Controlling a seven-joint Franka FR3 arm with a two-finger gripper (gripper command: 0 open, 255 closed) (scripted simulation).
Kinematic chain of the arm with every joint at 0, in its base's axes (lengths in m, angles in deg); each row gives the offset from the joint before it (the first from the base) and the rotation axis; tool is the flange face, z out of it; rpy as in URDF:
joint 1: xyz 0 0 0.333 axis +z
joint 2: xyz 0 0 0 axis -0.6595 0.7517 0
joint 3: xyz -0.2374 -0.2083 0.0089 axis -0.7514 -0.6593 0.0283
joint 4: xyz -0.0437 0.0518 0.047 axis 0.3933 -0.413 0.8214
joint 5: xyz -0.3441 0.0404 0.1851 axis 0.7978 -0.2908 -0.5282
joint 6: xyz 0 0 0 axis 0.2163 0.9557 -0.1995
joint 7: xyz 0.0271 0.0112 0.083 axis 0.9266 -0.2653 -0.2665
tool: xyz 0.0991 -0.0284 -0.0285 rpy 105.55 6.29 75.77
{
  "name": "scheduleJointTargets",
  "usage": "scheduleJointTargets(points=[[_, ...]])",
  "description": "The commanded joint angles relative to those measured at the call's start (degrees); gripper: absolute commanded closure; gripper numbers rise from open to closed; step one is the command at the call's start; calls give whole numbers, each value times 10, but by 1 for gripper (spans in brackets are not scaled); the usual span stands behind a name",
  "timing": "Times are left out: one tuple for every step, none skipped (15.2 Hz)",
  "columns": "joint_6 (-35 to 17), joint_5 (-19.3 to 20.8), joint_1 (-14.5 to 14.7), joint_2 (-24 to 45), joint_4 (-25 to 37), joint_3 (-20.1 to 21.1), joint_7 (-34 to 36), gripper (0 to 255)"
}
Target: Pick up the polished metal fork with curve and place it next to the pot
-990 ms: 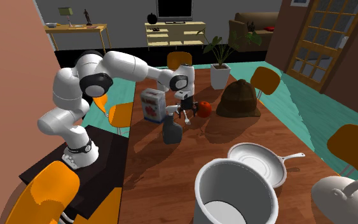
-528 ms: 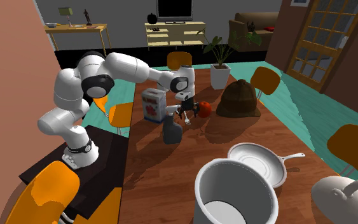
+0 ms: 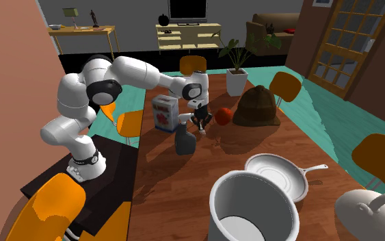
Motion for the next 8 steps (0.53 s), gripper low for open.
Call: scheduleJointTargets(points=[[0, 1, 1, 8, -5, -4, 0, 255], [1, -1, 0, 6, -6, -3, 0, 255], [0, -2, -4, 3, -10, -2, -2, 255], [0, -2, -3, 3, -9, -2, -1, 255], [5, -1, 2, 9, 3, -4, -3, 255], [11, -4, 0, 5, 5, -2, -5, 255], [16, -8, -1, 1, 7, 1, -8, 255], [21, -11, -2, -3, 10, 3, -10, 255]])
